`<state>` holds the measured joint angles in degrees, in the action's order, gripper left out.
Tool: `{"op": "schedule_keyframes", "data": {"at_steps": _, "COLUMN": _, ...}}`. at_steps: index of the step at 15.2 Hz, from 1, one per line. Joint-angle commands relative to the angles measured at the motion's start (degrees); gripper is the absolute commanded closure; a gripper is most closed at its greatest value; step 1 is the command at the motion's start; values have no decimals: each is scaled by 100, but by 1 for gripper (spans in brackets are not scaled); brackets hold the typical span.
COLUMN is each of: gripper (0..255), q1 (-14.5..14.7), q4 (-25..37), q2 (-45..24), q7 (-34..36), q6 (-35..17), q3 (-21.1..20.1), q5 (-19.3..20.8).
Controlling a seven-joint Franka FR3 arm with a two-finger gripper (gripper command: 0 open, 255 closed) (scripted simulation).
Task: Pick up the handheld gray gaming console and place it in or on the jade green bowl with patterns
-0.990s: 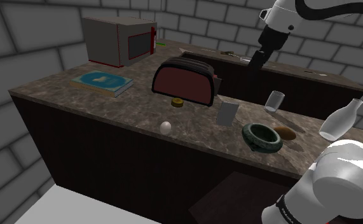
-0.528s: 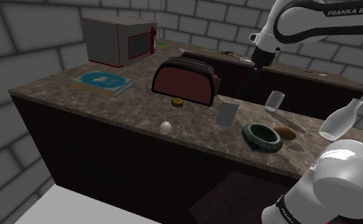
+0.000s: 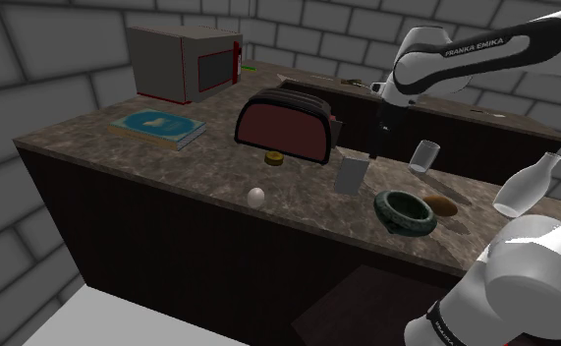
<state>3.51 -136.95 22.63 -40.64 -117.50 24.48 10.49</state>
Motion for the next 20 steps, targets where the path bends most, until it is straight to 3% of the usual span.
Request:
{"op": "schedule_keyframes", "data": {"at_steps": 1, "gripper": 0, "q1": 54, "q4": 113, "q2": -431, "q7": -421, "q6": -196, "q3": 239, "q5": -84}}
{"op": "schedule_keyframes", "data": {"at_steps": 10, "gripper": 0, "q1": 102, "q4": -151, "q2": -1029, "q7": -771, "q6": -955, "q3": 472, "q5": -257}}
{"op": "schedule_keyframes", "data": {"at_steps": 18, "gripper": 0, "q1": 102, "q4": -151, "q2": -1028, "q7": -771, "q6": -953, "q3": 471, "q5": -257}}
{"op": "schedule_keyframes", "data": {"at_steps": 19, "gripper": 255, "q1": 102, "q4": -151, "q2": -1028, "q7": -771, "q6": -953, "q3": 471, "q5": -257}}
{"op": "schedule_keyframes", "data": {"at_steps": 20, "gripper": 255, "q1": 102, "q4": -151, "q2": -1028, "q7": -771, "q6": -953, "q3": 471, "q5": -257}}
